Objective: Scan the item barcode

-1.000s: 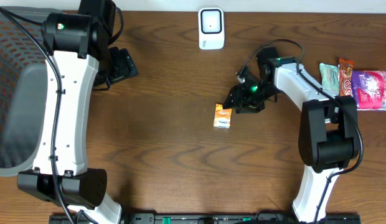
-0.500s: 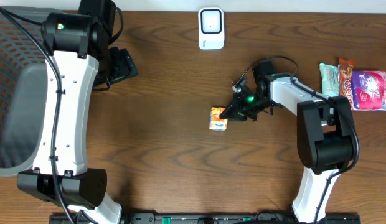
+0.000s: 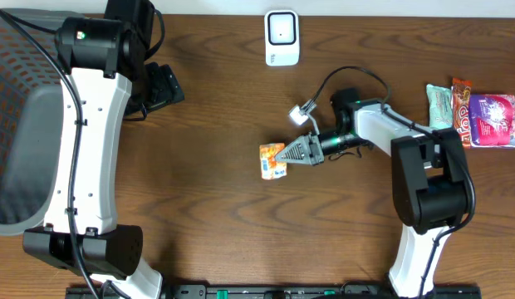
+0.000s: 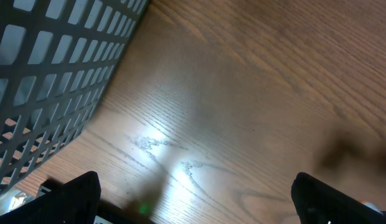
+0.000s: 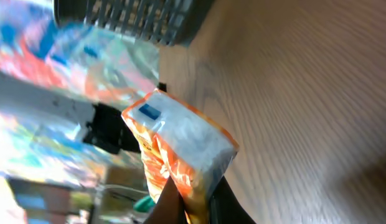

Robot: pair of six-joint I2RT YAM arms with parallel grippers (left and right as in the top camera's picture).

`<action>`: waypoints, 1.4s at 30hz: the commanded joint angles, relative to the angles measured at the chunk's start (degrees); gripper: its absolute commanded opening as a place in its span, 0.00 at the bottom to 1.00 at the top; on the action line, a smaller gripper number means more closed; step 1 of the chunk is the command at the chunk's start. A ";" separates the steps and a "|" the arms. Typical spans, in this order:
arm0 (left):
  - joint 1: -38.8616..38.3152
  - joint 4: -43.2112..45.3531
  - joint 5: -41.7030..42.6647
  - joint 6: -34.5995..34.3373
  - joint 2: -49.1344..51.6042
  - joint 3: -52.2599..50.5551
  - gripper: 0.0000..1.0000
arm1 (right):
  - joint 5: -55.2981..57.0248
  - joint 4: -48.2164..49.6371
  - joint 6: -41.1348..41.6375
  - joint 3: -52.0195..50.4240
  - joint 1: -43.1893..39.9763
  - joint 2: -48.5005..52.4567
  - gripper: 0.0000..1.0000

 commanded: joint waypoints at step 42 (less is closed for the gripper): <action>0.02 -3.04 -0.33 -0.07 -0.09 0.22 0.98 | 111.30 24.00 43.69 49.29 12.83 14.88 0.01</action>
